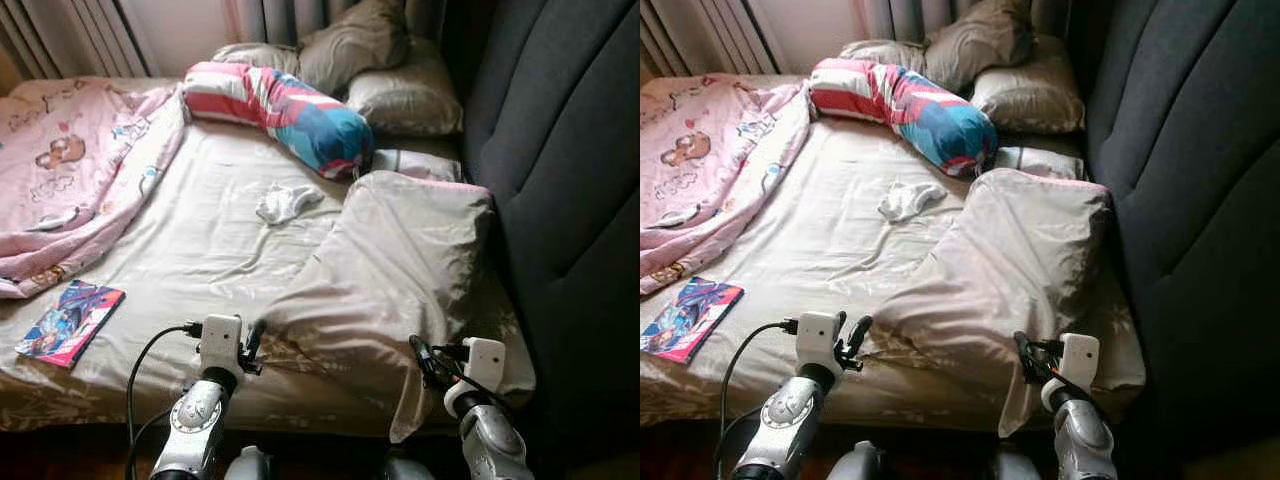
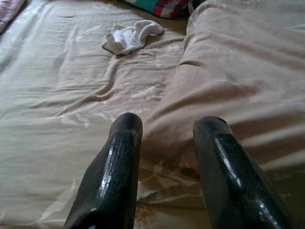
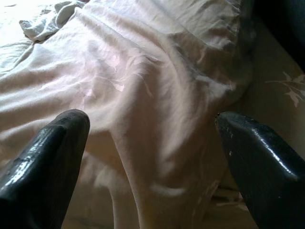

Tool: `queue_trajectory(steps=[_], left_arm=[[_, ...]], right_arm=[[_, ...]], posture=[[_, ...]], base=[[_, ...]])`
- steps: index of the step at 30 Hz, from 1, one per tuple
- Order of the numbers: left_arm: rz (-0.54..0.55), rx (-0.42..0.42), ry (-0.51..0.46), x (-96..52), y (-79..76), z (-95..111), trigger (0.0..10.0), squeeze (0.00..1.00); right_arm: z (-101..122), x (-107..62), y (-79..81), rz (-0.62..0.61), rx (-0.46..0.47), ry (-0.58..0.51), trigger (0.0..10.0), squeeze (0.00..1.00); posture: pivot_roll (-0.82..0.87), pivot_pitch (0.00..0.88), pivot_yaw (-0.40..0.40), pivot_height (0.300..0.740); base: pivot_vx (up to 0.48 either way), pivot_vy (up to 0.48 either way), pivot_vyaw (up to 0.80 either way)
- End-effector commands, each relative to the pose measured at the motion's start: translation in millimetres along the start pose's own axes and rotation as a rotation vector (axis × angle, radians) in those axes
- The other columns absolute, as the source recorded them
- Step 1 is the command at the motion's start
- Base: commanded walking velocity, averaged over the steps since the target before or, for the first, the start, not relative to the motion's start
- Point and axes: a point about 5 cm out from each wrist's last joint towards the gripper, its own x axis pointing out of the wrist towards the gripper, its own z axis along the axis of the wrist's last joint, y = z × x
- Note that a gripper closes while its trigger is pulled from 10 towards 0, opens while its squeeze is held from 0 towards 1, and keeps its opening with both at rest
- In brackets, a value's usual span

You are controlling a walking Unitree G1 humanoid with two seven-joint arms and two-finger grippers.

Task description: Clean up the room

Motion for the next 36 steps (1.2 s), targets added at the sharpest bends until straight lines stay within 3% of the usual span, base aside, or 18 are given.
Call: queue_trajectory(steps=[1,12,22,28,36], left_arm=[[0.001,0.003,-0.007,2.0,1.7,3.5,10.0,0.0],[-0.012,-0.006,-0.005,3.4,-0.7,4.5,10.0,0.0],[-0.023,-0.005,-0.009,4.1,-1.3,6.0,10.0,0.0],[-0.027,0.003,-0.002,4.0,-1.6,5.2,10.0,0.0],[-0.028,0.001,-0.006,4.6,-1.9,6.1,10.0,0.0]], right_arm=[[-1.1,-1.2,2.1,0.006,0.01,-0.009,10.0,0.0],[-0.2,-2.7,6.6,0.02,0.008,-0.033,10.0,0.0],[5.1,-2.0,2.2,-0.045,0.008,-0.06,10.0,0.0],[4.7,-2.4,-6.3,-0.101,0.004,-0.044,10.0,0.0],[3.8,-2.5,-6.5,-0.102,-0.004,-0.037,10.0,0.0]], posture=[[-0.09,0.119,0.032,0.659],[-0.09,0.119,0.034,0.659],[-0.09,0.126,0.039,0.659],[-0.08,0.129,0.041,0.659],[-0.08,0.132,0.041,0.659]], base=[[0.0,0.0,0.0],[0.0,0.0,0.0],[0.0,0.0,0.0],[0.308,0.0,0.0],[0.339,0.0,0.0]])
